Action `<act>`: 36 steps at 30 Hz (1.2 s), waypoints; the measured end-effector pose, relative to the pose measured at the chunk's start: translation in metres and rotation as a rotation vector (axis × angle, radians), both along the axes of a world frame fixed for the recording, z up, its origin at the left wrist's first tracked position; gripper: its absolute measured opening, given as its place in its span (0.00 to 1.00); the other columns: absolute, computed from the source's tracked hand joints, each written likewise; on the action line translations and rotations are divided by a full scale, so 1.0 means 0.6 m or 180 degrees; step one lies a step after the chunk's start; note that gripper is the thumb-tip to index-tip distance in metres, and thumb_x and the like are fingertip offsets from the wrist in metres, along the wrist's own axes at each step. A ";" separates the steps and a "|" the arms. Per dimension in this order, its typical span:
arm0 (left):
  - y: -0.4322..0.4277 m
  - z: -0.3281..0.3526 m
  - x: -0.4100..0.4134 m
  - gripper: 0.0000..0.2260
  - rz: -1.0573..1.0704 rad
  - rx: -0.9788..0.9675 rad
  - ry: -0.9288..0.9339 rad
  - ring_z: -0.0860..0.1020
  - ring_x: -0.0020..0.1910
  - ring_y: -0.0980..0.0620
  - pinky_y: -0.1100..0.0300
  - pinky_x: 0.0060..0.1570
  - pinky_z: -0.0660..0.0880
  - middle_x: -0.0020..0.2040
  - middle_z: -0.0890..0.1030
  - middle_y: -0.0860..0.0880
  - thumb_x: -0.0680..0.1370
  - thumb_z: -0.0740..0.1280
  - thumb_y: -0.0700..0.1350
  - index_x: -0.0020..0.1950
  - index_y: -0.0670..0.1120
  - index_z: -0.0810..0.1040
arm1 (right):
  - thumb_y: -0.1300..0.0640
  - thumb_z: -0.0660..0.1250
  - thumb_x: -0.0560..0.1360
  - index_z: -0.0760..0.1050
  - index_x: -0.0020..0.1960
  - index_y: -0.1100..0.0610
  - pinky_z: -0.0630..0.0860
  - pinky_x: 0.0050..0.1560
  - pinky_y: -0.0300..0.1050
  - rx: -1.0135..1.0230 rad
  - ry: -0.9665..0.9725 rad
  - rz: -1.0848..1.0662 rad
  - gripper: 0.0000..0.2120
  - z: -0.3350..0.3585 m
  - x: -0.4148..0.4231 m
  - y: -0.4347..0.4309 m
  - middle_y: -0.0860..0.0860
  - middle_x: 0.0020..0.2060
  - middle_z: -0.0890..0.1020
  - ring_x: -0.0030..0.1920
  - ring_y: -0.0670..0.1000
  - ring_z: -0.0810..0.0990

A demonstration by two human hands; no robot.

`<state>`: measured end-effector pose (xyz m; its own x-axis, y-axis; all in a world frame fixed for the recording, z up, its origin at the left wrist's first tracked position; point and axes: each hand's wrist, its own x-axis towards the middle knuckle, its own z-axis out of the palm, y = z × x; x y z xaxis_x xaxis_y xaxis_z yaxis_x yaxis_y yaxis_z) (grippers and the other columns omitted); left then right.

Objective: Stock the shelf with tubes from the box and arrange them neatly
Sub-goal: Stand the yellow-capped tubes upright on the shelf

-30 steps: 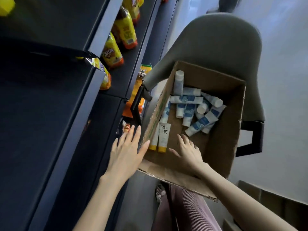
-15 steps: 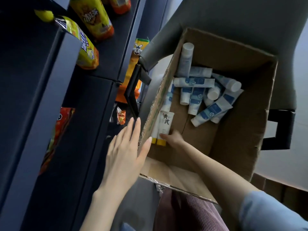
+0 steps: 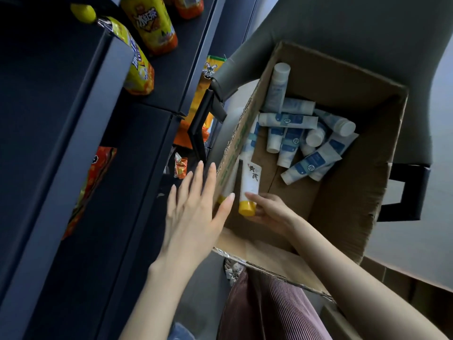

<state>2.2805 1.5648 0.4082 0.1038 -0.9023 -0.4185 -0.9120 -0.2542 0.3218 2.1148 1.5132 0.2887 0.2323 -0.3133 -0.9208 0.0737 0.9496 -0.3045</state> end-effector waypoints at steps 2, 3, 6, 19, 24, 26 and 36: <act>0.001 0.004 -0.006 0.34 0.0014 -0.0003 -0.0020 0.46 0.77 0.52 0.51 0.74 0.43 0.79 0.45 0.52 0.74 0.37 0.66 0.78 0.53 0.41 | 0.59 0.69 0.75 0.67 0.66 0.65 0.82 0.41 0.45 -0.0301 -0.0226 -0.0122 0.23 0.038 -0.015 0.015 0.58 0.48 0.82 0.41 0.51 0.83; 0.002 0.006 -0.009 0.34 0.0033 -0.0011 0.0009 0.45 0.77 0.53 0.51 0.74 0.42 0.79 0.45 0.52 0.74 0.37 0.66 0.78 0.53 0.41 | 0.58 0.69 0.74 0.69 0.65 0.63 0.82 0.40 0.44 -0.0466 -0.0286 -0.0184 0.22 0.057 -0.022 0.023 0.58 0.52 0.81 0.43 0.51 0.83; 0.001 0.014 -0.019 0.36 0.0086 -0.0106 0.0119 0.44 0.77 0.54 0.51 0.74 0.40 0.79 0.47 0.52 0.73 0.39 0.68 0.78 0.52 0.44 | 0.52 0.73 0.68 0.74 0.60 0.53 0.80 0.41 0.43 -0.1077 -0.0446 -0.0049 0.21 0.112 -0.039 0.042 0.52 0.55 0.82 0.48 0.51 0.83; -0.011 0.049 -0.050 0.09 0.1617 -0.1132 0.2474 0.81 0.48 0.58 0.57 0.44 0.80 0.49 0.82 0.54 0.76 0.68 0.49 0.54 0.51 0.73 | 0.62 0.70 0.71 0.73 0.60 0.54 0.78 0.44 0.38 -0.2647 -0.0598 0.0272 0.19 0.199 0.015 0.043 0.51 0.55 0.80 0.52 0.48 0.82; -0.011 0.045 -0.018 0.09 0.1862 -0.1386 0.2576 0.82 0.47 0.58 0.64 0.41 0.79 0.49 0.83 0.57 0.72 0.71 0.49 0.50 0.56 0.75 | 0.53 0.65 0.75 0.77 0.58 0.52 0.77 0.56 0.42 -0.2574 -0.0276 0.0440 0.12 0.186 0.010 0.019 0.51 0.54 0.83 0.55 0.50 0.81; -0.010 0.043 -0.003 0.09 0.1973 -0.1349 0.2575 0.82 0.47 0.59 0.67 0.41 0.78 0.49 0.83 0.58 0.71 0.71 0.50 0.49 0.56 0.75 | 0.50 0.64 0.75 0.78 0.57 0.51 0.75 0.60 0.45 -0.2528 0.0086 0.0384 0.12 0.166 0.001 0.010 0.49 0.54 0.83 0.57 0.49 0.80; -0.003 0.028 0.035 0.10 0.2440 -0.1280 0.2695 0.81 0.43 0.60 0.71 0.38 0.74 0.46 0.83 0.52 0.70 0.70 0.49 0.49 0.47 0.77 | 0.52 0.68 0.76 0.67 0.67 0.52 0.71 0.66 0.50 -0.1771 0.0872 0.0351 0.21 -0.008 0.048 -0.008 0.49 0.63 0.73 0.65 0.49 0.72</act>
